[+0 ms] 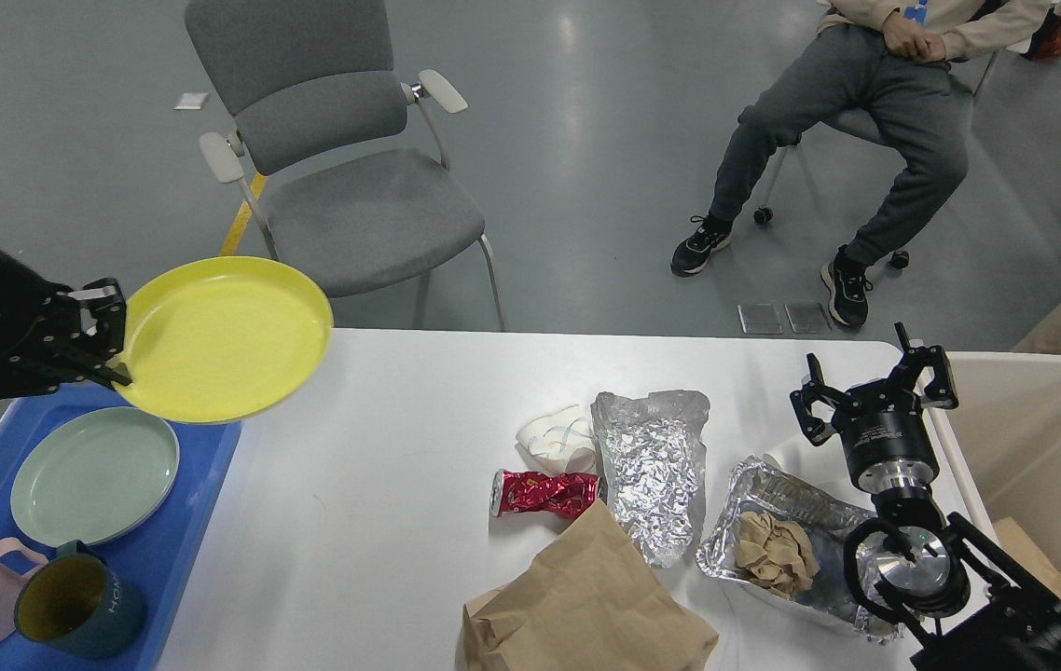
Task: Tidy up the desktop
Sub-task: 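Lift the yellow plate and lay it onto the blue tray, then release the yellow plate and withdraw the left gripper, then raise the right gripper toward the foil tray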
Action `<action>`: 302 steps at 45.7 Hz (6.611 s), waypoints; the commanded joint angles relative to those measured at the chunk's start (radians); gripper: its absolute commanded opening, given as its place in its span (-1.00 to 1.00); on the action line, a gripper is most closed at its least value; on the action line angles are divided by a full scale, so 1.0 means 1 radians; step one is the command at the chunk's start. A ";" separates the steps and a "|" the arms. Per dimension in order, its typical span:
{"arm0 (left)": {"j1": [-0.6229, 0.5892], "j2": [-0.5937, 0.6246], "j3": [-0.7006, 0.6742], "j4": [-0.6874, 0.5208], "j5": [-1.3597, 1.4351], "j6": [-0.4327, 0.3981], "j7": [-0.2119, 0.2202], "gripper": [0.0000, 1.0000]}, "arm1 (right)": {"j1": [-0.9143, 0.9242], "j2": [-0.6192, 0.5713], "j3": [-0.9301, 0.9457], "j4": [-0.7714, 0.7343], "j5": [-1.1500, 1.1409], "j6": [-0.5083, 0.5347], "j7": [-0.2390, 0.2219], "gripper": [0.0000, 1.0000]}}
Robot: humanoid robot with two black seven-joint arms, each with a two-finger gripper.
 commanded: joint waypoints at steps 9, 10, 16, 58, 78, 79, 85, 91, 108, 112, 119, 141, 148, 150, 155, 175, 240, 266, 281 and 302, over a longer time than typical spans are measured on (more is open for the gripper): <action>0.527 0.217 -0.325 0.417 0.004 0.114 0.182 -1.00 | 0.000 0.000 -0.001 0.000 0.000 0.000 0.000 1.00; 0.568 0.222 -0.360 0.435 0.006 0.129 0.189 -1.00 | 0.000 0.000 -0.001 0.000 0.000 0.000 0.000 1.00; 0.791 0.208 -0.541 0.520 0.021 0.278 0.206 -1.00 | 0.000 0.000 0.001 0.000 0.000 0.000 0.000 1.00; 0.918 0.138 -0.603 0.616 0.064 0.332 0.203 -0.43 | 0.000 0.000 -0.001 0.000 0.000 0.000 0.000 1.00; 0.851 0.179 -0.646 0.639 0.066 0.335 0.205 0.85 | 0.000 0.000 -0.001 0.000 0.000 0.000 0.001 1.00; 0.839 0.191 -0.653 0.647 0.064 0.333 0.202 0.85 | 0.000 0.000 0.001 -0.002 0.000 0.000 0.000 1.00; 0.820 0.227 -0.831 0.672 0.066 0.329 0.188 0.90 | 0.000 0.000 -0.001 0.000 0.000 0.000 0.000 1.00; 0.845 0.262 -1.216 0.707 0.069 0.329 0.185 0.92 | 0.000 0.000 -0.001 -0.002 0.000 0.000 0.000 1.00; 1.271 0.083 -2.389 0.695 0.072 0.313 0.173 0.92 | 0.000 0.000 0.001 -0.002 0.000 0.000 0.000 1.00; 1.400 0.020 -2.558 0.664 0.087 0.313 0.102 0.92 | 0.000 0.000 0.001 0.000 0.000 0.000 0.000 1.00; 1.591 -0.051 -2.729 0.460 0.125 0.307 -0.048 0.92 | 0.000 0.000 0.001 0.000 0.000 0.000 0.000 1.00; 1.866 -0.378 -3.117 0.385 0.429 0.217 0.010 0.92 | 0.000 0.000 0.001 0.000 0.000 0.000 0.000 1.00; 1.903 -0.398 -3.126 0.389 0.428 0.194 0.001 0.92 | 0.000 0.000 -0.001 0.000 0.000 0.000 0.000 1.00; 1.900 -0.396 -3.129 0.402 0.426 0.194 0.005 0.92 | 0.000 0.000 0.001 0.000 0.000 0.000 0.000 1.00; 1.888 -0.396 -3.138 0.435 0.414 0.194 0.007 0.92 | 0.000 0.000 -0.001 0.000 0.001 0.000 0.000 1.00; 1.799 -0.379 -3.137 0.455 0.420 0.192 0.002 0.92 | 0.000 0.000 0.001 0.000 0.000 0.000 0.000 1.00; 1.774 -0.413 -3.108 0.693 0.414 -0.055 -0.048 0.93 | 0.000 0.000 0.001 -0.002 0.000 0.000 0.000 1.00; 1.774 -0.413 -3.108 0.693 0.414 -0.055 -0.048 0.93 | 0.037 -0.011 0.020 0.006 0.011 0.000 0.000 1.00; 1.774 -0.413 -3.109 0.693 0.414 -0.055 -0.050 0.93 | 0.089 -0.098 0.074 -0.018 0.011 -0.046 -0.002 1.00; 1.774 -0.413 -3.108 0.693 0.414 -0.055 -0.048 0.93 | 0.018 -0.141 0.028 -0.008 0.014 -0.021 -0.011 1.00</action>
